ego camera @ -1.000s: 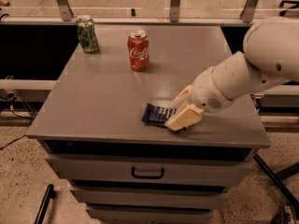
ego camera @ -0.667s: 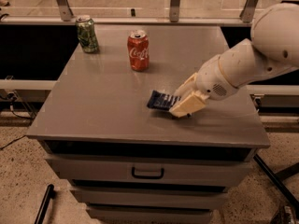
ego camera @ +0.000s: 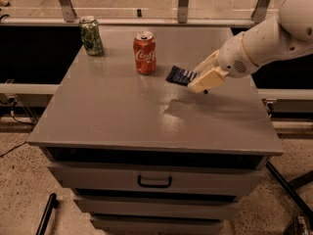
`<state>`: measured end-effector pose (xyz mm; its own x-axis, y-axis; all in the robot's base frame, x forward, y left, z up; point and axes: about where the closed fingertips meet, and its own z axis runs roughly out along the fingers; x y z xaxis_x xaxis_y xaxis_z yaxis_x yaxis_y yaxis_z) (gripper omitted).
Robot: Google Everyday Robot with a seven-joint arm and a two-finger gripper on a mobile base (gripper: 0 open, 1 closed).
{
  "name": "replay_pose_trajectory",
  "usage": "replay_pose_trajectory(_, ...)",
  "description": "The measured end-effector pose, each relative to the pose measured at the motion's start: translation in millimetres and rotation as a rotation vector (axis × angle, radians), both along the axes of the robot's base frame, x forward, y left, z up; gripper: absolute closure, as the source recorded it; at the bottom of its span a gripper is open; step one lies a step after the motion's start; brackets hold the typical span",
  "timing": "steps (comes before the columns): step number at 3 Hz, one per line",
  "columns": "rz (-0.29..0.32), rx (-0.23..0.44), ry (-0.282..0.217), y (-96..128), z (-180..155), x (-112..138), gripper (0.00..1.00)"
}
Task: Move rxbar blueberry near coke can
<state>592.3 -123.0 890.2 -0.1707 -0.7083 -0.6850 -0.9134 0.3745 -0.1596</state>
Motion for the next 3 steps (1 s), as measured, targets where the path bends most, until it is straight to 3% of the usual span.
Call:
replay_pose_trajectory(1, -0.002, 0.069, -0.007, -5.6, -10.4, 55.3, 1.00)
replay_pose_trajectory(2, 0.039, 0.099, 0.024, -2.8, -38.8, 98.6, 1.00)
replay_pose_trajectory(3, 0.040, 0.100, 0.024, -2.6, -39.6, 100.2, 1.00)
